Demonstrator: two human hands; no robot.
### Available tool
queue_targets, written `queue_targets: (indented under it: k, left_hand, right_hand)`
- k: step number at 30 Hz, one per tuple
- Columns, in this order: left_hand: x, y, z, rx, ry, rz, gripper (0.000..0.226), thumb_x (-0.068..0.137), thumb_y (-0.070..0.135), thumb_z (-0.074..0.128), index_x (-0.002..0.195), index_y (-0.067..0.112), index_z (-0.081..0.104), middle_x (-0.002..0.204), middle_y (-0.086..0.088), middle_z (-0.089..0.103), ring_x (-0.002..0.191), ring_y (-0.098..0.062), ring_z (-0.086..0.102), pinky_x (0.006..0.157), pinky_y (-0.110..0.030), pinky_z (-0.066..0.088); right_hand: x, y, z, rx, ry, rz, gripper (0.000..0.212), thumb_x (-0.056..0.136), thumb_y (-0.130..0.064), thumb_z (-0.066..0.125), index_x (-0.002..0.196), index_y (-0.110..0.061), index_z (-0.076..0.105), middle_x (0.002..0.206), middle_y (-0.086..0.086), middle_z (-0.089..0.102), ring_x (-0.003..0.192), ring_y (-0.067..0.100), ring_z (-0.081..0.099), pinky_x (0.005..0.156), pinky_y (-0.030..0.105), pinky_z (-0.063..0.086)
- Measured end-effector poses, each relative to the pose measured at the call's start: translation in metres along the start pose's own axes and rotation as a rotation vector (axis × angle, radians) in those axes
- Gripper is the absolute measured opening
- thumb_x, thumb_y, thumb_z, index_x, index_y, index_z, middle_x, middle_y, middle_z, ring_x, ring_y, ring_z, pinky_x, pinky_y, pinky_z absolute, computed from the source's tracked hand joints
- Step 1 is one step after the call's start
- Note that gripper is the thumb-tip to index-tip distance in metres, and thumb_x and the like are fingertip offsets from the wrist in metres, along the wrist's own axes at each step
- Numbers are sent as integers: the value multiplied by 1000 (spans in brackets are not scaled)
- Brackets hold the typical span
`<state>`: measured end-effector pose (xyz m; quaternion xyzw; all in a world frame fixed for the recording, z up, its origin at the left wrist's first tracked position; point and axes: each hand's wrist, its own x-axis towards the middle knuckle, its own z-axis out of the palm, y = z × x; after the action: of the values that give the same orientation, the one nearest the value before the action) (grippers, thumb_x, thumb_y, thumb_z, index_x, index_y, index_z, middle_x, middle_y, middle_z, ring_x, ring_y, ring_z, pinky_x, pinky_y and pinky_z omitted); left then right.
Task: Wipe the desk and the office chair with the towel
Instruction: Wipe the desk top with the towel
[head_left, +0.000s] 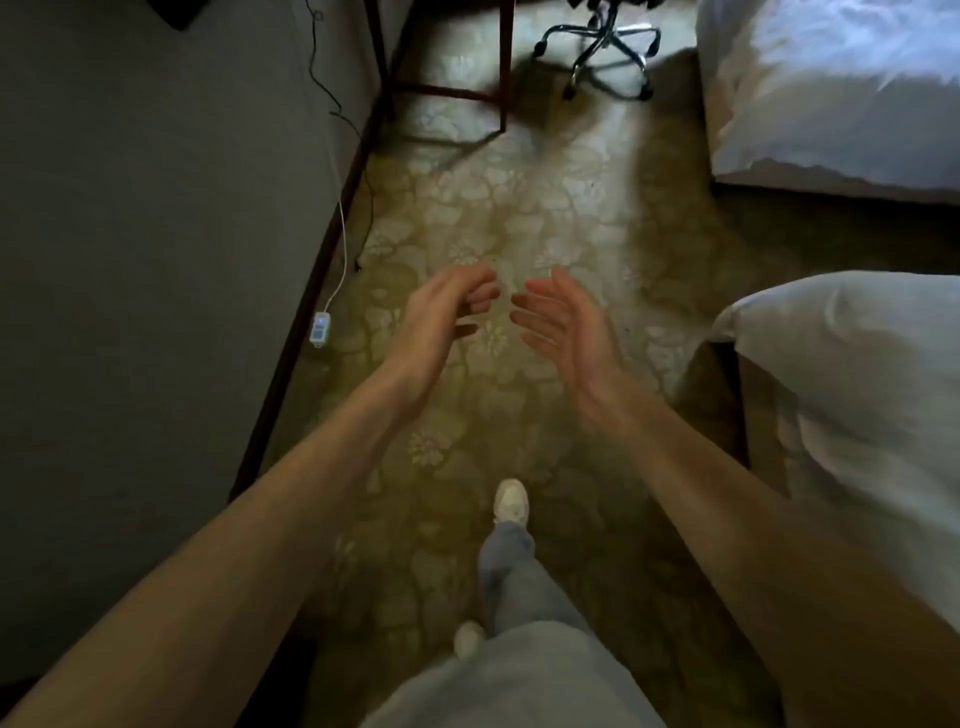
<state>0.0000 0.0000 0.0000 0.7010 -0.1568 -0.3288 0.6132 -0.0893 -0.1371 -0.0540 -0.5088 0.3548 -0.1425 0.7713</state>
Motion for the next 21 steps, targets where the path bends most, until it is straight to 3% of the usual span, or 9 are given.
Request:
queue_targets:
  k: [9, 13, 21]
  left_hand:
    - [166, 51, 16, -3, -27, 0, 51, 85, 60, 52, 118, 25, 71, 117, 4, 75, 112, -11, 68, 96, -33, 50]
    - [221, 67, 20, -55, -8, -6, 60, 76, 68, 55, 116, 27, 72, 118, 6, 76, 111, -8, 69, 97, -34, 52]
    - [308, 84, -4, -60, 27, -28, 49, 87, 59, 50, 118, 27, 71, 117, 8, 76, 110, -6, 69, 93, -30, 49]
  right_hand:
    - [143, -78, 10, 5, -33, 33, 38, 101, -52, 53, 113, -21, 71, 110, -1, 79, 104, 15, 75, 91, 35, 53]
    - [197, -114, 13, -14, -65, 26, 38, 102, -50, 53, 114, -19, 71, 111, -1, 79, 104, 16, 75, 92, 36, 54]
    - [281, -140, 40, -48, -117, 62, 48, 92, -57, 57, 117, -19, 72, 113, -1, 78, 105, 16, 75, 93, 36, 53]
